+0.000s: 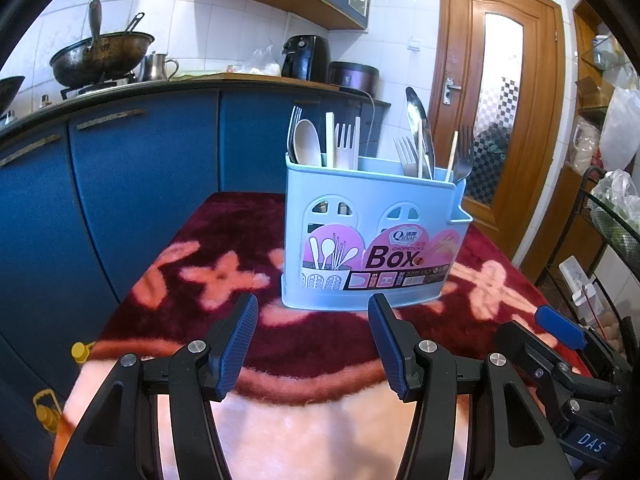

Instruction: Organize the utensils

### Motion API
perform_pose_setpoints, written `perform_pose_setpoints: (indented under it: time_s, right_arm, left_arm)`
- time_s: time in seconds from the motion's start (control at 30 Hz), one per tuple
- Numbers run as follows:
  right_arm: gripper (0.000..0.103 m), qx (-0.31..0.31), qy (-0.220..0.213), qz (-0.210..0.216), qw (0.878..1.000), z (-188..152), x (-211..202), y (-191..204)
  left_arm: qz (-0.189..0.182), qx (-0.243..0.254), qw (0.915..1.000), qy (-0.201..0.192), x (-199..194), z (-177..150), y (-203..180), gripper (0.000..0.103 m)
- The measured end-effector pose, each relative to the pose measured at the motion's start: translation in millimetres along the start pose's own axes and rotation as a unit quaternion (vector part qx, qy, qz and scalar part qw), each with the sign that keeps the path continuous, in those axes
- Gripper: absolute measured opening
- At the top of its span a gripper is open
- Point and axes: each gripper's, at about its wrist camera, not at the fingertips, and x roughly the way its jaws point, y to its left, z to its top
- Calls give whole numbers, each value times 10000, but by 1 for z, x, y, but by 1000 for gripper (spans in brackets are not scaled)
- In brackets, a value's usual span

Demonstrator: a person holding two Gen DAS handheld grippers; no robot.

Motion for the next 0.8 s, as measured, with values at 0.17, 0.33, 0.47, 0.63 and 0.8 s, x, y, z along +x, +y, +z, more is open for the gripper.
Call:
perform_pose_setpoints:
  time_s: [0.17, 0.33, 0.47, 0.63, 0.8]
  right_arm:
    - [88, 3, 11, -11, 10000, 0, 1, 0]
    - [88, 26, 33, -14, 10000, -1, 0, 2]
    - [88, 25, 47, -39, 10000, -1, 1, 2]
    - [88, 209, 94, -133, 9996, 0, 2, -8]
    - [88, 270, 111, -181, 9994, 1, 3, -15]
  left_arm:
    - [1, 13, 10000, 20, 1, -1, -1, 59]
    - [-7, -8, 10000, 51, 3, -2, 1, 59]
    - [23, -3, 10000, 95, 6, -2, 2, 59]
    - [44, -44, 9999, 159, 10, -3, 6, 59]
    - [55, -30, 9999, 145, 11, -3, 5, 59]
